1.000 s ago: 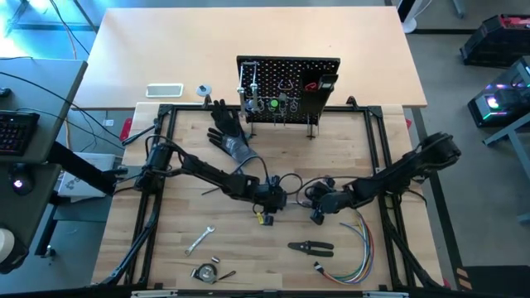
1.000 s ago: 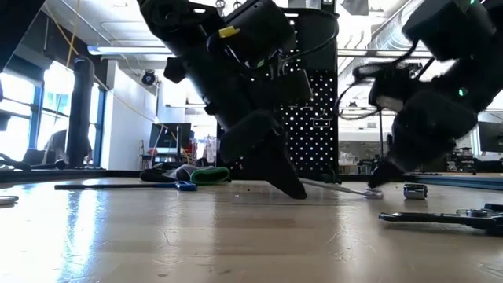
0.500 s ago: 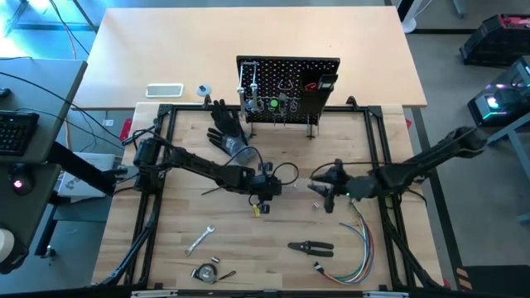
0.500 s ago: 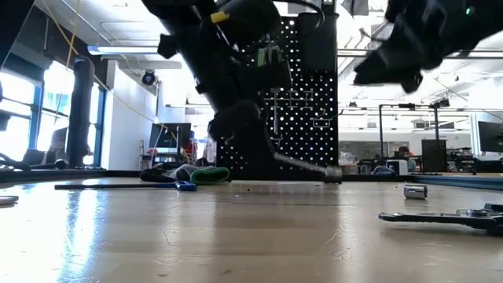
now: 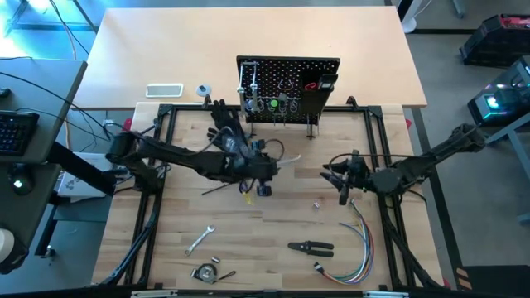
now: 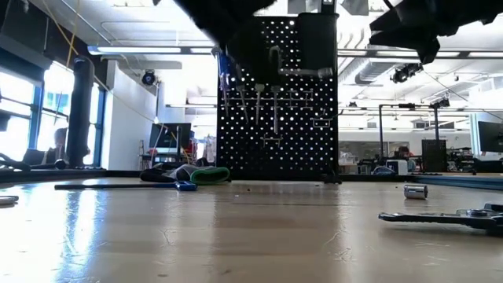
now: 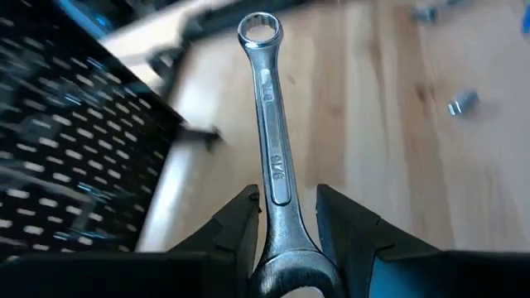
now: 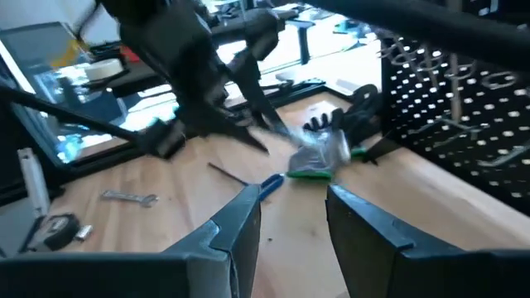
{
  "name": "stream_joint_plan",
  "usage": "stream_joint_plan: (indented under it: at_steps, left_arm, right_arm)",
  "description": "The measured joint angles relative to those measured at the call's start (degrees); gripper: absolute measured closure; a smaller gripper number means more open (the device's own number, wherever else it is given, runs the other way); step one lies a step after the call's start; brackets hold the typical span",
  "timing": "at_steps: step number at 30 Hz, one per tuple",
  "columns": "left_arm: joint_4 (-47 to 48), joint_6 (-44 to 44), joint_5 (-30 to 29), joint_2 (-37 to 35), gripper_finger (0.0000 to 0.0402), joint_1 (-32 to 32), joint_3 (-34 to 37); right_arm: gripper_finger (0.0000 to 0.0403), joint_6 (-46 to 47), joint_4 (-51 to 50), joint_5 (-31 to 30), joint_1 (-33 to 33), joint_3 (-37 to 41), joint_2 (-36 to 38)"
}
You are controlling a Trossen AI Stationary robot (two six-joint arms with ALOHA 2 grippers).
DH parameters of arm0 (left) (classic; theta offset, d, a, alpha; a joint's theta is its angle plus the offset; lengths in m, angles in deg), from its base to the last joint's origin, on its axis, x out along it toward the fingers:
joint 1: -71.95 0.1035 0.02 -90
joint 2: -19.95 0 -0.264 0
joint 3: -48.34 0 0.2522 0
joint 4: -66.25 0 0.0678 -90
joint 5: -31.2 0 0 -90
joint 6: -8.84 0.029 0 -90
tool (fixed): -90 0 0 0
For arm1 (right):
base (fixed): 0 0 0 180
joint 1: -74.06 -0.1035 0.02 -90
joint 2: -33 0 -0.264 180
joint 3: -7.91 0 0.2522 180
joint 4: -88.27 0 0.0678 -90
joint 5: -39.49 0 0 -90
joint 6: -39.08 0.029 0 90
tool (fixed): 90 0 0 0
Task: Hang tools onto peg board
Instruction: Hang the silver wrench on the pegboard
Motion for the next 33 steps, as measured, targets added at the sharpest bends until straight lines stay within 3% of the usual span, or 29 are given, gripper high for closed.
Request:
stream_joint_plan:
  at_steps: [10, 18, 26, 33]
  left_arm:
    - [-8.5, 1.6, -1.7, -3.7, 0.0304, 3.0, 1.1]
    - [-10.0, 2.2, -0.8, -3.7, 0.0304, 3.7, 1.1]
    - [-10.0, 2.2, -0.7, -3.7, 0.0304, 3.6, 1.1]
    - [-9.2, 3.5, -0.8, -3.9, 0.0304, 2.8, 1.1]
  right_arm:
    - [0.0269, -1.1, -1.1, -8.5, -3.3, 0.2, 0.3]
    - [0.0269, -9.3, -1.5, -6.9, -6.6, 0.2, 1.8]
    - [0.0269, -26.9, 0.1, 4.2, -9.3, 0.2, 8.8]
    - [0.0269, -40.0, 0.6, 13.1, -9.4, 0.2, 19.6]
